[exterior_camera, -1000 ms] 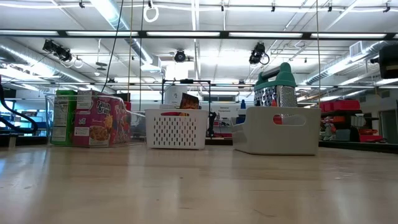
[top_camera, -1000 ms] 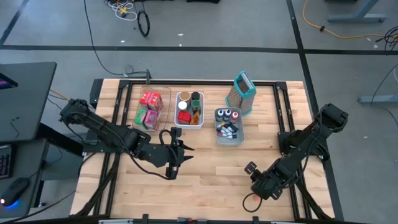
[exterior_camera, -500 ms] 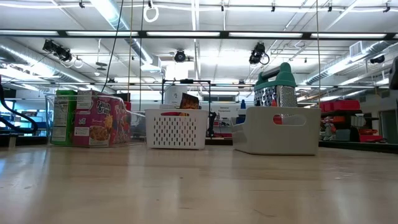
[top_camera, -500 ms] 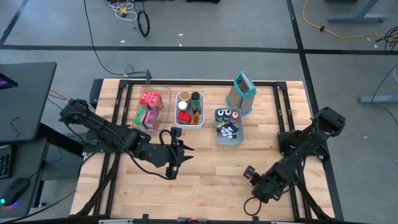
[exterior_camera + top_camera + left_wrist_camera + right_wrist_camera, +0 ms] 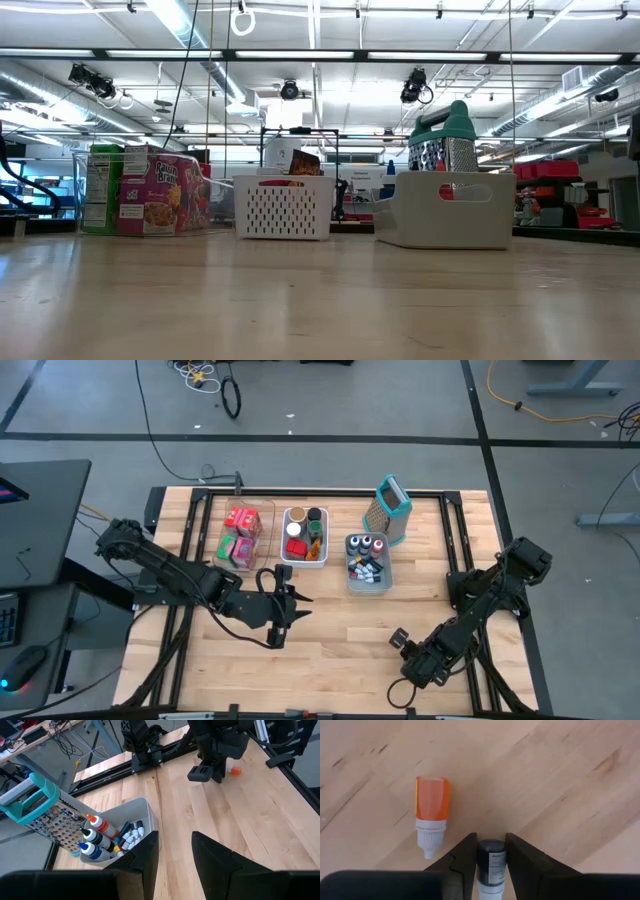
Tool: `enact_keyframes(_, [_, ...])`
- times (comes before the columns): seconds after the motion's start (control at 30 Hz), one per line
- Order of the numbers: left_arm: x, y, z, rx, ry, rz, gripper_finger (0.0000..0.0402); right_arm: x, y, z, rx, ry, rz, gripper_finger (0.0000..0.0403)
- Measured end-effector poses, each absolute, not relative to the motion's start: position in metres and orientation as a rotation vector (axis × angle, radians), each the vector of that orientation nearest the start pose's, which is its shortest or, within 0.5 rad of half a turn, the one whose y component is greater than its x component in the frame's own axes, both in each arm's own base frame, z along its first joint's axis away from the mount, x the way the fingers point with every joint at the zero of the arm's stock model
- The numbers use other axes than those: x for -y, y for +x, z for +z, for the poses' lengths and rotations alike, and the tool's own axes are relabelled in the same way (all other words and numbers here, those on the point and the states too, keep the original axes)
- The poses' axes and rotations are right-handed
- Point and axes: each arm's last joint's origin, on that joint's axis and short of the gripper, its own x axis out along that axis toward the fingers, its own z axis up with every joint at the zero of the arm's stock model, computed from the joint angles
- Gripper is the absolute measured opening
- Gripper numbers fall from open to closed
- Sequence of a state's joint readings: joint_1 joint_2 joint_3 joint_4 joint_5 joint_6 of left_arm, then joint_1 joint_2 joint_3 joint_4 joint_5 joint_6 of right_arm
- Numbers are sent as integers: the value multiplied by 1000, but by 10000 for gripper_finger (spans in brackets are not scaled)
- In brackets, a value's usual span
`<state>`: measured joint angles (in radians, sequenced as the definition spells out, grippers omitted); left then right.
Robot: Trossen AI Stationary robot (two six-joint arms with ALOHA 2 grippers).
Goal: Pick & Place Kitchen Items
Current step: Put the small violet food coloring into the gray bin
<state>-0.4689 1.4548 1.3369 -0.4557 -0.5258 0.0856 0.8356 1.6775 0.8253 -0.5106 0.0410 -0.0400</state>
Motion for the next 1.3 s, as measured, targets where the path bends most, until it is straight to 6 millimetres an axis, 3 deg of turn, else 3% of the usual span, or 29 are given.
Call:
enact_keyframes(0.37, [131,290,346,-507,357,34,126,-196,190,133,-1189,-721,685,95])
enact_keyframes(0.73, [131,290,346,-506,357,33,126,-138,230,157,-1017,-1092,37,94])
enact_keyframes(0.9, [131,290,346,-506,357,33,126,-110,245,166,-984,-1150,-295,94])
enact_keyframes(1.0, [131,290,346,-506,357,34,126,-97,255,168,-963,-1089,-397,94])
enact_keyframes(1.3, [131,290,346,-506,357,33,126,-59,278,167,-927,-548,-454,94])
